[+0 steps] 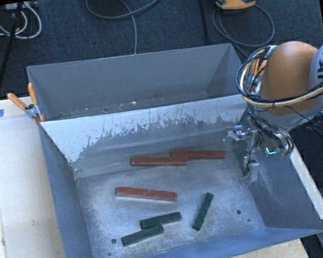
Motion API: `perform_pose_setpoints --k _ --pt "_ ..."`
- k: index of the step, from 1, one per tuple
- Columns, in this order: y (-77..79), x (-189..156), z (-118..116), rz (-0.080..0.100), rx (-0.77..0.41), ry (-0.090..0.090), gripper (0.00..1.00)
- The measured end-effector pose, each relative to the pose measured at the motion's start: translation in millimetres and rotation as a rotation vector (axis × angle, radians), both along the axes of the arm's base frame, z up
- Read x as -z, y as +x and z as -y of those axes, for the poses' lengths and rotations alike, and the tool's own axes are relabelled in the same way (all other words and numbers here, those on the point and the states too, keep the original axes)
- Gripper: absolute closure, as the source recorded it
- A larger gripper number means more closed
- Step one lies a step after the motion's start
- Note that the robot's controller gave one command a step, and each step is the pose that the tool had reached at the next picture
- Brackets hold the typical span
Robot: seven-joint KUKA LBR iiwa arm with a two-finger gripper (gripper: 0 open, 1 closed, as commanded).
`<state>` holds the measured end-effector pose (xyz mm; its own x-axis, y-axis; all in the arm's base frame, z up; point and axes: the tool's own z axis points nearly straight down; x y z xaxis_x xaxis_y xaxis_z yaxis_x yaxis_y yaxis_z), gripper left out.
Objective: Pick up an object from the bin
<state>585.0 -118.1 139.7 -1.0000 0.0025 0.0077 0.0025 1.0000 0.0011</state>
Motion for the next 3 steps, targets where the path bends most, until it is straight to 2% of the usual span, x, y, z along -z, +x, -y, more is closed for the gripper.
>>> perform_pose_setpoints --k 1,2,3 --pt "-26.2 75 -73 -0.001 -0.055 0.004 0.00" --pt "-23.3 70 -69 0.007 -0.053 -0.001 1.00" --pt "-47.1 -38 -80 0.015 -0.089 -0.001 1.00"
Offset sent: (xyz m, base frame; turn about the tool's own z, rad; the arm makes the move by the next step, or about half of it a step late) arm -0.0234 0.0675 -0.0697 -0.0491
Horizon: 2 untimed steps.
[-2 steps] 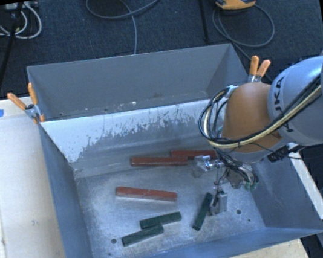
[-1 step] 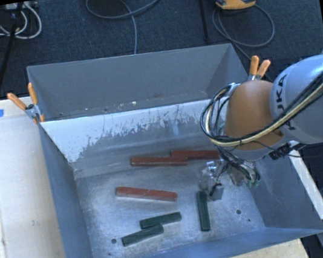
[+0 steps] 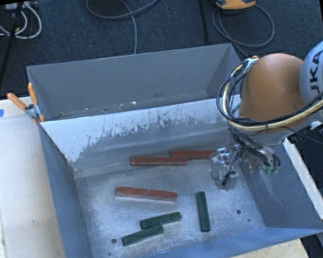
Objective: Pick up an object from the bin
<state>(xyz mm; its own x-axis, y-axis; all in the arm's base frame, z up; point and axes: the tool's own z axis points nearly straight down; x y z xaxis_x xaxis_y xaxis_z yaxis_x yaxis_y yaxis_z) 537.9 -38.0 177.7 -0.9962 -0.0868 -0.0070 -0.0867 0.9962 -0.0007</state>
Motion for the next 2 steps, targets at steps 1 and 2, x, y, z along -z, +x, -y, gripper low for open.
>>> perform_pose_setpoints --k 1,2 --pt "-1.1 4 0 -0.007 -0.002 0.000 0.00" --pt "8.1 111 -39 -0.014 -0.143 0.000 0.00"
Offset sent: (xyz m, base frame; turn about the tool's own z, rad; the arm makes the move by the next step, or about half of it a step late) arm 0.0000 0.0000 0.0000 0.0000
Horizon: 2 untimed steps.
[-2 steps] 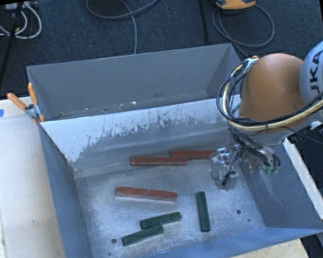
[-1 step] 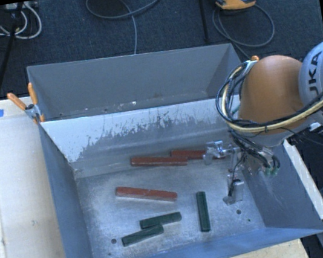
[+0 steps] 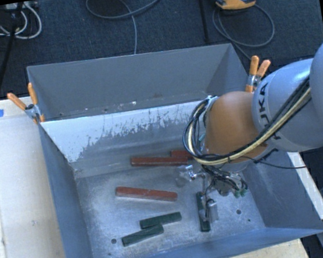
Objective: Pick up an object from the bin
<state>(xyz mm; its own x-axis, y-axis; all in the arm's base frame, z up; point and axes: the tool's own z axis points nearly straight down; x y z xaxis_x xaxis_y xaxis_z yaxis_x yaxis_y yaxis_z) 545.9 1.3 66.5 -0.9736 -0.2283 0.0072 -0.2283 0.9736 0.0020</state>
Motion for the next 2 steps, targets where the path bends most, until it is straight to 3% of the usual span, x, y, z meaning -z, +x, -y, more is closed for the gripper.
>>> perform_pose_setpoints --k 1,2 --pt "5.1 -3.3 -54.0 0.009 -0.075 0.003 0.00" --pt "5.1 -3.2 -51.6 0.008 -0.074 0.000 1.00"
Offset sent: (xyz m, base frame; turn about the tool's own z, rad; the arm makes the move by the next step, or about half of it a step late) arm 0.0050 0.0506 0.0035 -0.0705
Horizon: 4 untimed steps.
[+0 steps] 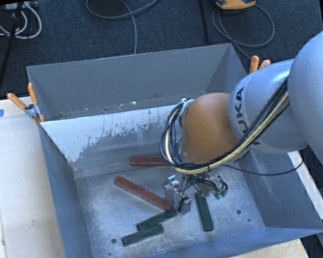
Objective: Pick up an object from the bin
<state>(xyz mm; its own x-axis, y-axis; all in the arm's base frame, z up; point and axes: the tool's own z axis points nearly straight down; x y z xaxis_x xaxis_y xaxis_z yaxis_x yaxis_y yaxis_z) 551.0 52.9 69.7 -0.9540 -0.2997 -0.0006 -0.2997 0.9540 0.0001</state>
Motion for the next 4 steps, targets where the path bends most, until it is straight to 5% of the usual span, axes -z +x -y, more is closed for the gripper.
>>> perform_pose_setpoints --k 1,2,3,4 --pt "0.0 0 0 0.000 -0.001 0.000 0.00" --pt "-41.8 -1 -62 -0.004 -0.099 0.003 0.00" --pt "-60.1 -1 -127 0.005 -0.191 0.002 0.00" --pt "43.8 -48 -150 0.009 -0.321 0.001 0.00"
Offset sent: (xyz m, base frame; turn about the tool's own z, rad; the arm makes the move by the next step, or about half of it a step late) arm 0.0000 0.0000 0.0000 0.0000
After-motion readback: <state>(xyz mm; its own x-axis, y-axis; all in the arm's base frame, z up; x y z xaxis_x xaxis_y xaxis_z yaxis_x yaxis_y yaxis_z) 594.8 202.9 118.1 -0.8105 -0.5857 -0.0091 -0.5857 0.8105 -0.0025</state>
